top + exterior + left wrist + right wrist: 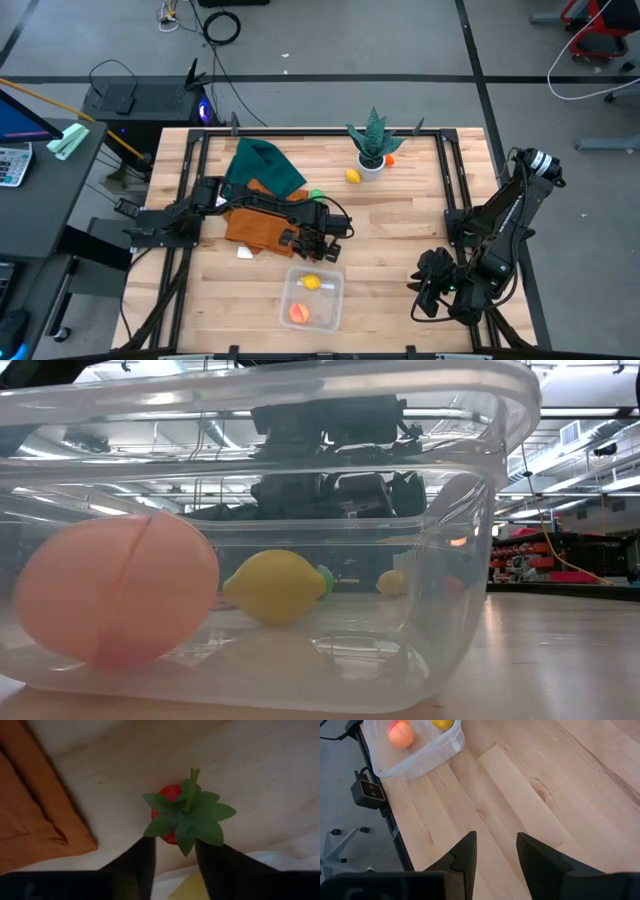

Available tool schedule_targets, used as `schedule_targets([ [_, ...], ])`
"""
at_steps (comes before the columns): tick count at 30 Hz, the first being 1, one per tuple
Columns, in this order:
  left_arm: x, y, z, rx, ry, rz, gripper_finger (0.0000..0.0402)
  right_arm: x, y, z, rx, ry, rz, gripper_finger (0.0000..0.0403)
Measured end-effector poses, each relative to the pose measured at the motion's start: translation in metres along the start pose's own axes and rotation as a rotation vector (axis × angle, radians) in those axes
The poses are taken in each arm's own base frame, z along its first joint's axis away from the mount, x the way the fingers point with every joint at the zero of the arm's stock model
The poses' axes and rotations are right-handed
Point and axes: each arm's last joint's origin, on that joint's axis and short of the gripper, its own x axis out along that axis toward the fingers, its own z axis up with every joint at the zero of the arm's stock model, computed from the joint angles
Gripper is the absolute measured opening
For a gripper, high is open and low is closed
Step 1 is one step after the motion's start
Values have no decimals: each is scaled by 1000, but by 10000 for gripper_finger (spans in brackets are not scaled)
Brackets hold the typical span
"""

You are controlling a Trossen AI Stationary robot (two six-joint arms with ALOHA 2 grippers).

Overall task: Pick and placing Produce into tupperware
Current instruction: Put the red strawberry into the transparent bin

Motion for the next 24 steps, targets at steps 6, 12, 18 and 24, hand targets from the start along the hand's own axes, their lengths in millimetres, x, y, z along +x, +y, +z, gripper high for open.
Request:
schedule_targets([
  [6,0,-1,2,4,-68,7,235,0,0,0,0,0,0,108],
  [12,-1,-3,3,11,-103,-12,280,0,0,0,-7,0,0,108],
  [18,-2,-4,4,12,-161,-1,275,0,0,0,-17,0,0,108],
  [24,-2,-3,5,11,-190,8,248,0,0,0,-23,-1,-1,108],
])
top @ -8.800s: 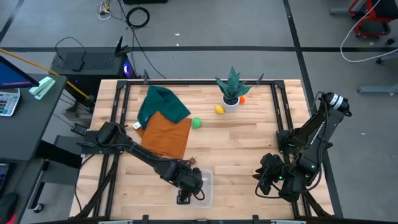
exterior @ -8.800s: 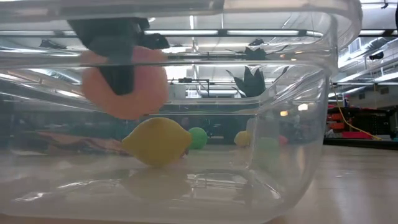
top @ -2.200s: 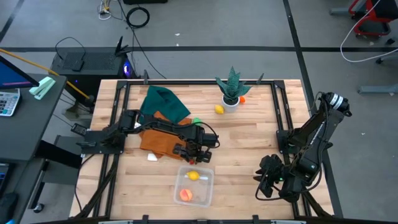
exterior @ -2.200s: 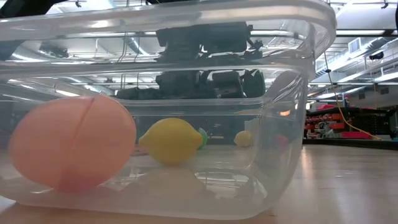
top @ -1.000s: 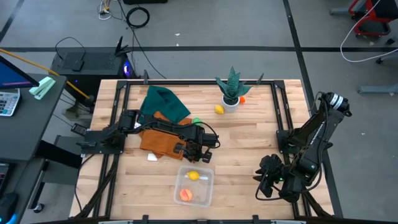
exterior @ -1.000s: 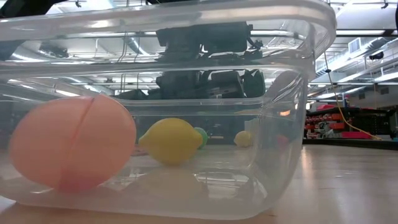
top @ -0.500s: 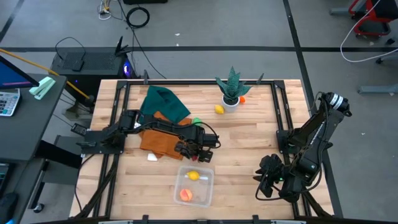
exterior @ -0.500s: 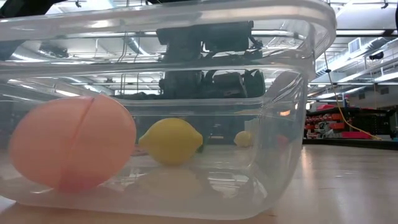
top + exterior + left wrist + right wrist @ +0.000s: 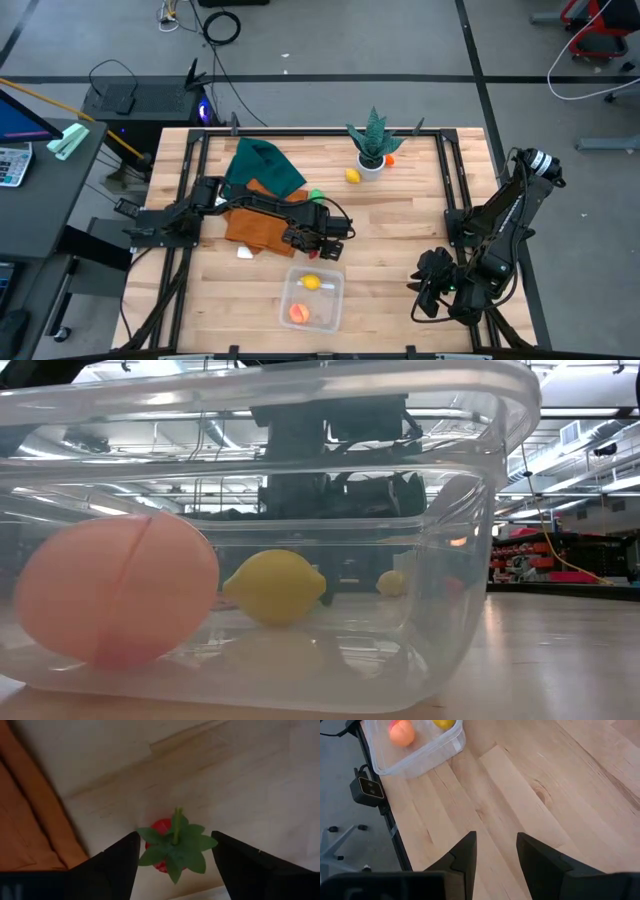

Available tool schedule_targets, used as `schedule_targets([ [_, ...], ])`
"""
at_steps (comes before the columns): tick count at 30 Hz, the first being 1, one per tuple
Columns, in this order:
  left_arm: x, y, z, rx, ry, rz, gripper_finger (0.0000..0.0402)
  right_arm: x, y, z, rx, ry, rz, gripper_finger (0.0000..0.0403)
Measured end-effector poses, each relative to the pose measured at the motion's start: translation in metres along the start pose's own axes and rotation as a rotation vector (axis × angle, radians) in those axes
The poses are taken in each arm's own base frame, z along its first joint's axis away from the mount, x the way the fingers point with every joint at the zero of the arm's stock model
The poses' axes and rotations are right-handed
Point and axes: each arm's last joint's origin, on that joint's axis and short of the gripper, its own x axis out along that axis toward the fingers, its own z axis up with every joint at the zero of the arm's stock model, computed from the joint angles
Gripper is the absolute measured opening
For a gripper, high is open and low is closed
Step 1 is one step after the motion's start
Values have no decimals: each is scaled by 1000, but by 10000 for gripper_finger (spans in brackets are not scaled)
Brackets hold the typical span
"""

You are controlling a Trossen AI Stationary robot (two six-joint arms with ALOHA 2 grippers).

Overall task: Pick and placing Produce into tupperware
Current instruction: Put the red strawberry into the transparent bin

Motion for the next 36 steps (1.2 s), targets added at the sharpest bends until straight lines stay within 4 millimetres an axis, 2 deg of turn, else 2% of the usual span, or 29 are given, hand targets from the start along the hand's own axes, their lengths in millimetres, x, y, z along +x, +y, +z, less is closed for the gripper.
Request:
schedule_targets([
  [14,0,0,1,3,-17,5,163,0,0,0,-1,0,0,108],
  [20,-5,-5,3,39,-28,-7,157,0,0,0,-1,0,0,108],
  [24,-20,-13,6,76,-48,-33,170,0,0,0,-2,0,0,108],
  [28,-41,-23,8,126,-57,-53,162,0,0,0,-1,0,0,108],
  [32,-65,-32,6,195,-66,-75,152,0,0,0,-2,0,1,108],
  [36,-89,-42,-2,255,-62,-117,160,0,0,0,-1,1,1,108],
])
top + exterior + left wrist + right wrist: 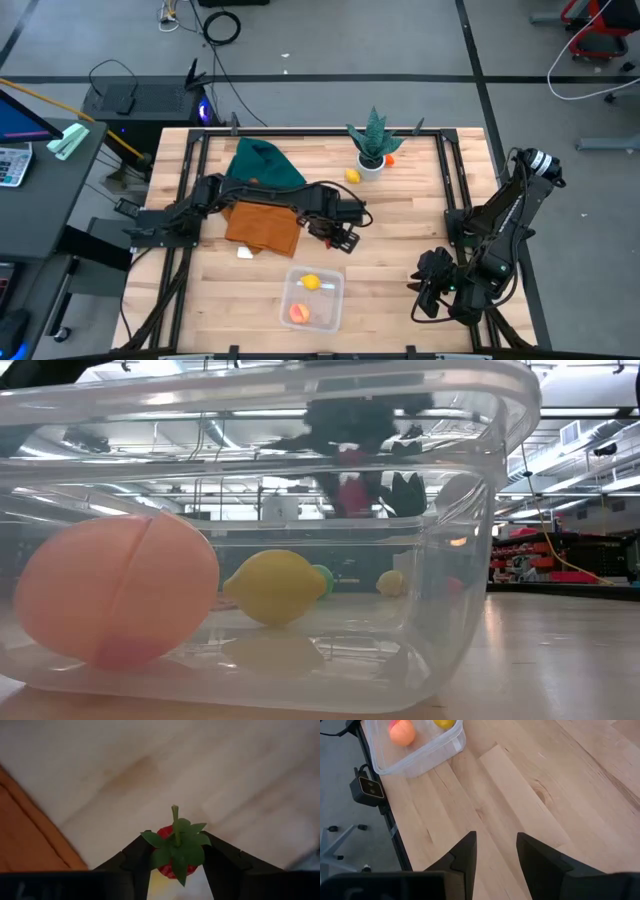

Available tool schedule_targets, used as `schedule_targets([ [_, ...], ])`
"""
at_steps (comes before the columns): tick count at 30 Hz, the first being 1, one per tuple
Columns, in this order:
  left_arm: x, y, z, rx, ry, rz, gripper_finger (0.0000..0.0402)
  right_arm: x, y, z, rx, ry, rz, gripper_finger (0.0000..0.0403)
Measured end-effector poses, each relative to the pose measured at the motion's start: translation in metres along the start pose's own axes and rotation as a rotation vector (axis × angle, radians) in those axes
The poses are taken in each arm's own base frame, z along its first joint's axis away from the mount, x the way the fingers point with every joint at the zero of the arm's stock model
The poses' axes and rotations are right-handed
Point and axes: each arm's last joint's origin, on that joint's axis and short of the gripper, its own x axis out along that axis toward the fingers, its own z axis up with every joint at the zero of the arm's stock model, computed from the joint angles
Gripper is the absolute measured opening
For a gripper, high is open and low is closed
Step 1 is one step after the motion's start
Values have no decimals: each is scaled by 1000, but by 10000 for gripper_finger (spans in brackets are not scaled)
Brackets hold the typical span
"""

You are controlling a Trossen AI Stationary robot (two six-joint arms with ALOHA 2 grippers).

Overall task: Pick and placing Produce into tupperware
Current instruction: Put the red strawberry into the transparent bin

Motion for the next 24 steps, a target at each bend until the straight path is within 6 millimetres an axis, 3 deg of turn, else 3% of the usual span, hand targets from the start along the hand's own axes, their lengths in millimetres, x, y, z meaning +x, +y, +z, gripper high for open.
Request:
schedule_targets([
  [8,-30,-34,-35,95,14,-90,156,0,0,0,0,2,0,108],
  [17,-24,-55,-98,75,38,-49,164,-2,0,-4,-16,15,10,108],
  [24,-21,-64,-131,-42,-22,-25,157,-5,1,-9,-31,26,22,108],
])
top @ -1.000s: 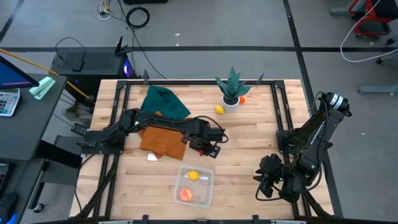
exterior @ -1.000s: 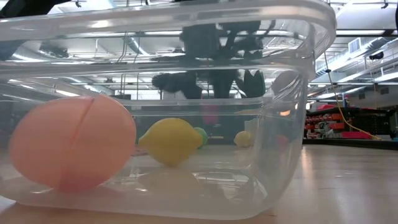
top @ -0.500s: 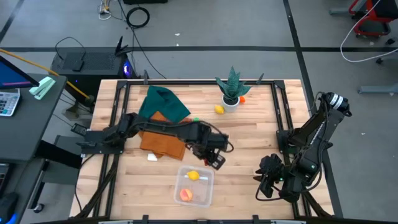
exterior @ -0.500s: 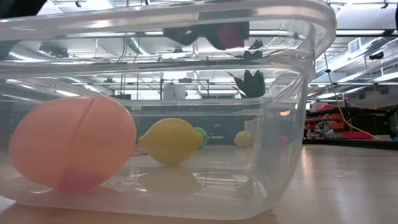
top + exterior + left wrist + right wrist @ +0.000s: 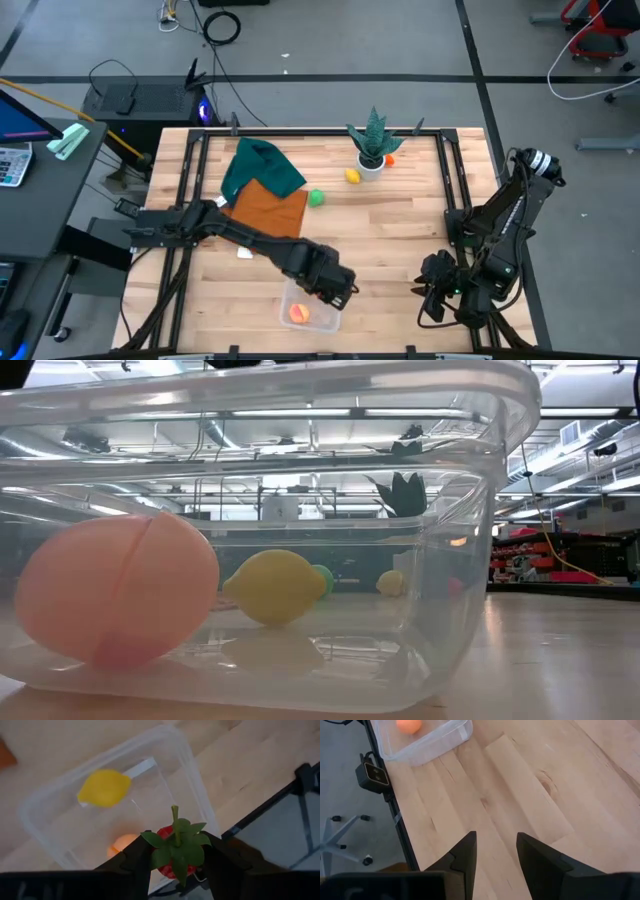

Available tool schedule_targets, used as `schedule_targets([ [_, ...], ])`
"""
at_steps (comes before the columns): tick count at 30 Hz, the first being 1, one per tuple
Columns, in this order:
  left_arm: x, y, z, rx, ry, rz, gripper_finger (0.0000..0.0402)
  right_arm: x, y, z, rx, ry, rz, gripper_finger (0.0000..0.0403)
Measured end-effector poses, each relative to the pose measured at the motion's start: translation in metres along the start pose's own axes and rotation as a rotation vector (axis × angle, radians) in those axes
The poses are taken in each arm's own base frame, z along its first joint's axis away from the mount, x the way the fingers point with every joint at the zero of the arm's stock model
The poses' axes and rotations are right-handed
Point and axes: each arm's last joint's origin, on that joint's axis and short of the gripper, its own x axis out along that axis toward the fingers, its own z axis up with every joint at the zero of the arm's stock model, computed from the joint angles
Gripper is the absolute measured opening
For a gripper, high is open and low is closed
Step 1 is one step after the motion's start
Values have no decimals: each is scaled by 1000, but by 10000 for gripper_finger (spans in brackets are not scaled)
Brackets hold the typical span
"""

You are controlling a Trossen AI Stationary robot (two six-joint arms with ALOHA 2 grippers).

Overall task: Pick and placing Produce into tupperware
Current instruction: Put the red strawberry into the transparent bin

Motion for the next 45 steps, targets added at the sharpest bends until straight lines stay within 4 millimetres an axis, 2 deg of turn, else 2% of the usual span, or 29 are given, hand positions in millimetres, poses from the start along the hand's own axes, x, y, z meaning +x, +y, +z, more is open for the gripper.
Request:
schedule_targets([
  [8,1,-4,-30,-144,-40,6,160,0,0,-1,-1,4,2,108],
  [11,3,-5,-35,-189,-46,10,155,0,0,-1,-1,4,2,108],
  [15,15,-3,-38,-243,-51,56,158,0,0,-1,-1,4,2,108],
  [23,54,-3,-40,-254,-55,124,157,0,0,-1,-5,3,3,108],
  [29,76,-1,-38,-254,-62,172,163,0,0,-1,-5,-1,3,108],
  [34,84,-1,-36,-257,-67,177,160,0,0,-1,-5,-1,3,108],
  [45,84,2,-29,-240,-86,194,163,0,0,0,-5,-8,2,108],
])
